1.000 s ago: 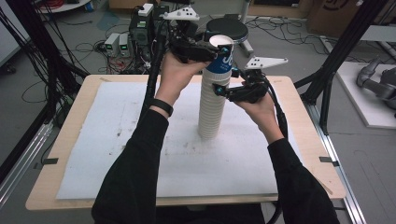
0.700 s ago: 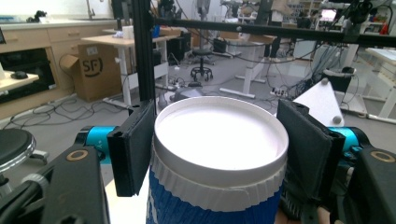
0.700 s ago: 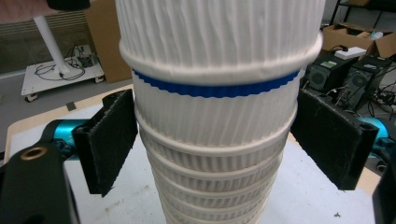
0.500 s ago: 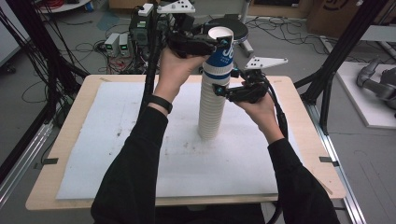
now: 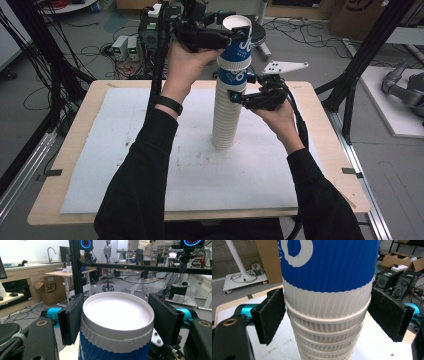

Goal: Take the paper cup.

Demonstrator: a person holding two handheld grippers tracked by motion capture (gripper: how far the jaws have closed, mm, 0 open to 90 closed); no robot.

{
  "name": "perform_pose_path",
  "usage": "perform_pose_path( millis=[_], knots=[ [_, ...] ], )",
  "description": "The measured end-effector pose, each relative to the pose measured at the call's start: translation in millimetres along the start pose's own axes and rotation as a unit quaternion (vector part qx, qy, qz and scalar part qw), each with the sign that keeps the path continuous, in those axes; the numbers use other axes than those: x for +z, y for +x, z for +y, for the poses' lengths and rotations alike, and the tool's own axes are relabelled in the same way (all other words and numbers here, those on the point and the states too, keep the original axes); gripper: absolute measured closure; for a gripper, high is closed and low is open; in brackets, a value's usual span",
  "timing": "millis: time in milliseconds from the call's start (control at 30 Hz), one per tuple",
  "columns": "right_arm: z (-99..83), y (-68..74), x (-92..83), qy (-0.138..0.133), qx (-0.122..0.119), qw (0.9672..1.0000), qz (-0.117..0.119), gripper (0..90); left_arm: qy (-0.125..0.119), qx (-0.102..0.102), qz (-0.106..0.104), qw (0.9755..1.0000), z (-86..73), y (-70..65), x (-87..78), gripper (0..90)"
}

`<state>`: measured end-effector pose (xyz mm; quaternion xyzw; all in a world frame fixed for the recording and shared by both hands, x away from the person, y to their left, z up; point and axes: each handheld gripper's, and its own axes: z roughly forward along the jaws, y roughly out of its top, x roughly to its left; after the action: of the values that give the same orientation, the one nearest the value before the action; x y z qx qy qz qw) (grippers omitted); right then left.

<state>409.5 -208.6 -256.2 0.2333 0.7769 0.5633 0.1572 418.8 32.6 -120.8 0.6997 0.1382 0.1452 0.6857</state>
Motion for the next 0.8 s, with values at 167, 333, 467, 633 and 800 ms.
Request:
perform_pose_path(
  millis=[167,333,467,633,800],
  knots=[
    [0.0,0.2,-0.1,0.000,0.000,1.0000,0.000,15.3,-0.007,0.005,0.003,1.0000,7.5,-1.8,-4.7,30.7],
    [-0.1,-0.1,0.0,0.000,-0.001,1.0000,-0.001,15.3,-0.025,0.013,0.002,0.9996,18.0,-7.5,-8.6,30.7],
    [0.0,-0.1,-0.5,0.001,-0.001,1.0000,0.000,15.3,-0.028,0.016,0.004,0.9995,22.2,-9.9,-13.8,30.8],
    [0.1,0.4,-0.9,0.003,-0.001,1.0000,-0.002,15.2,-0.021,0.020,0.005,0.9996,24.7,-14.3,-32.3,30.8],
    [0.4,1.7,-1.8,0.005,-0.001,1.0000,-0.005,15.2,-0.006,0.029,0.010,0.9995,17.1,-18.2,-54.4,30.8]
  ],
)
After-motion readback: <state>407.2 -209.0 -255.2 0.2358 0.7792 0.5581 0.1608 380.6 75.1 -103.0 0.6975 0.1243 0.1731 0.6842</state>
